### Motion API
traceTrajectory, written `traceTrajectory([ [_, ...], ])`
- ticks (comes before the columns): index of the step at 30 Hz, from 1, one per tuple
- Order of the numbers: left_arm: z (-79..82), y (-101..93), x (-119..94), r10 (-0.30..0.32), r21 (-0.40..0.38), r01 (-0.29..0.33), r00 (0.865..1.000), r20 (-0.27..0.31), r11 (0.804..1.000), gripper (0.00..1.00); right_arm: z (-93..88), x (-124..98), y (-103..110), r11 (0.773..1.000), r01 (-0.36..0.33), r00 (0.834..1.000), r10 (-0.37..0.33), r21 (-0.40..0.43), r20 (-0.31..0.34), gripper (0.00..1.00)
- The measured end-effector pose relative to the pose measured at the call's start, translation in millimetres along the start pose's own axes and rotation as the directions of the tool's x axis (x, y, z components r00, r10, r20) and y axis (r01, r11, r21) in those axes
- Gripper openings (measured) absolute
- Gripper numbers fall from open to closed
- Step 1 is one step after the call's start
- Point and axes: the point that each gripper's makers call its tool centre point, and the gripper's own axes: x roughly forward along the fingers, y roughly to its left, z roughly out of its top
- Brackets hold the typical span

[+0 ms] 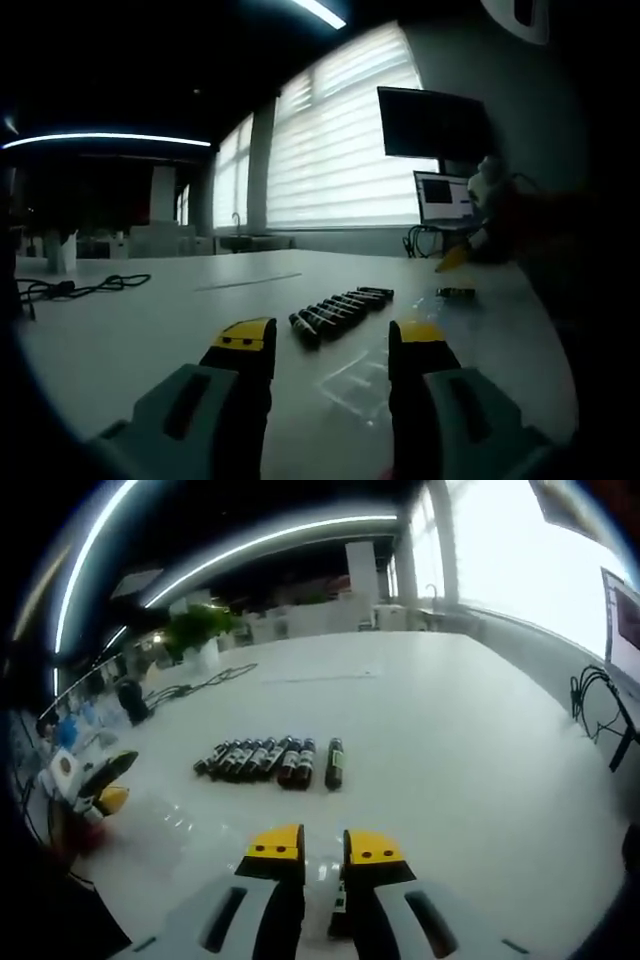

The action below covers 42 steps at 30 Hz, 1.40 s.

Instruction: Grip medicine bottles put into box

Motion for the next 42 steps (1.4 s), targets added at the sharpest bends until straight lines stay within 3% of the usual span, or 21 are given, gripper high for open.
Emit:
traceTrajectory([
  [9, 0.4, -0.2, 0, -0.003, -0.002, 0.003, 1.0, 0.003, 1.0, 0.38, 8.4, 9, -2, 1.0, -0.014, 1.0, 0.014, -0.001, -0.007, 0.12],
  [23, 0.4, 0.6, -1, -0.002, -0.009, 0.002, 1.0, 0.009, 1.0, 0.38, 22.4, 29, 2, 0.997, -0.028, 0.997, 0.023, -0.071, -0.077, 0.12],
  [30, 0.5, 1.2, -1, 0.002, -0.012, -0.002, 1.0, 0.01, 1.0, 0.38, 35.9, 39, 3, 0.997, -0.02, 0.997, 0.015, -0.077, -0.071, 0.12],
  [42, 0.8, 0.9, -1, -0.005, -0.023, 0.005, 1.0, 0.012, 1.0, 0.38, 36.3, 61, 7, 0.994, -0.024, 0.992, 0.011, -0.105, -0.125, 0.12],
])
